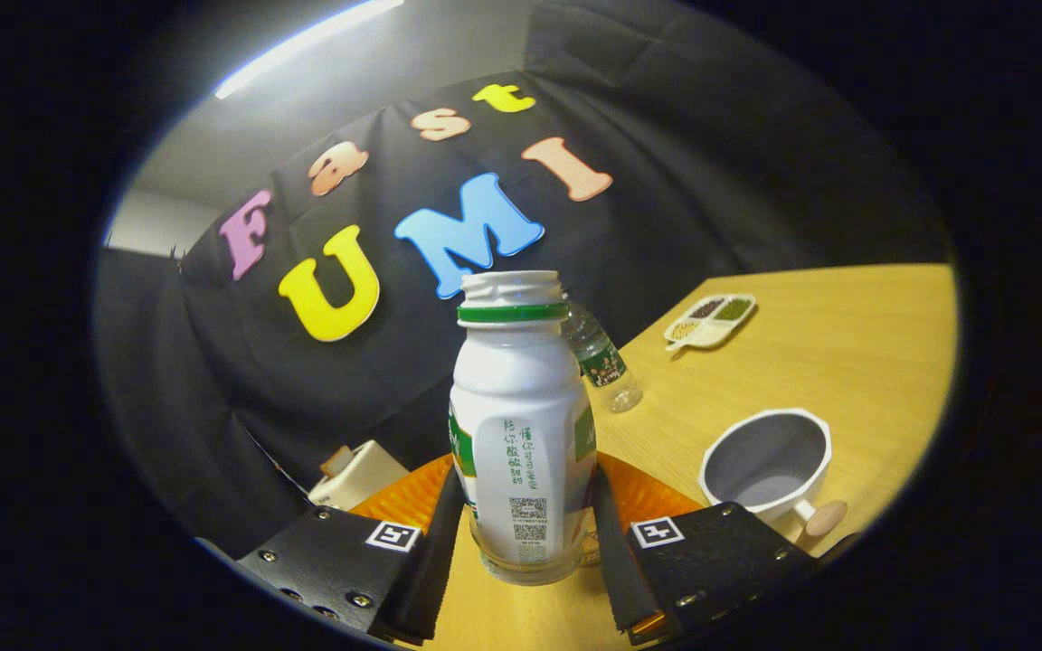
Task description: Take the bottle from table, then pour the juice into the cup, finally place the bottle on the coaster
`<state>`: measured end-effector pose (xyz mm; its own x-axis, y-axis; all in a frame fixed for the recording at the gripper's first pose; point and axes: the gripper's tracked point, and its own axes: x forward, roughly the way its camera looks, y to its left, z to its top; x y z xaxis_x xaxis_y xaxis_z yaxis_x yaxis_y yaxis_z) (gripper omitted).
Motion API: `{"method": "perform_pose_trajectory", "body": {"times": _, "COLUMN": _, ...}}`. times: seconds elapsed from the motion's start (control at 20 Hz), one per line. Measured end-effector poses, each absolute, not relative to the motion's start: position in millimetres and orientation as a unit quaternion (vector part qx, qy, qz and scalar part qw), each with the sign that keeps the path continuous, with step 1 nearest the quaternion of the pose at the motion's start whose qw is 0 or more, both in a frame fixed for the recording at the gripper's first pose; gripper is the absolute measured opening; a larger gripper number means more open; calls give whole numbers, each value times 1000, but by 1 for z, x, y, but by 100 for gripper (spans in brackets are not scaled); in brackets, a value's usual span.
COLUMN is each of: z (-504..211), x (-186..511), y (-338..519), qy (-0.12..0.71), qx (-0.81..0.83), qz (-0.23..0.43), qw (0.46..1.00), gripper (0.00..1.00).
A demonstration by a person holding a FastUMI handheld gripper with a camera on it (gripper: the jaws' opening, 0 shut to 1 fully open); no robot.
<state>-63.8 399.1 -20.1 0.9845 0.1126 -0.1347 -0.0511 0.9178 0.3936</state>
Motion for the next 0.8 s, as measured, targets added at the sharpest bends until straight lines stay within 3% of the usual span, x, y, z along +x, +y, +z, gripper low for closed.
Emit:
{"method": "perform_pose_trajectory", "body": {"times": 0.4, "z": -25, "x": -35, "y": 417, "qy": 55, "qx": 0, "qz": 36, "qw": 998, "gripper": 70}}
{"method": "perform_pose_trajectory", "body": {"times": 0.8, "z": -75, "x": -17, "y": 440, "qy": 92, "qx": -46, "qz": 70, "qw": 992, "gripper": 70}}
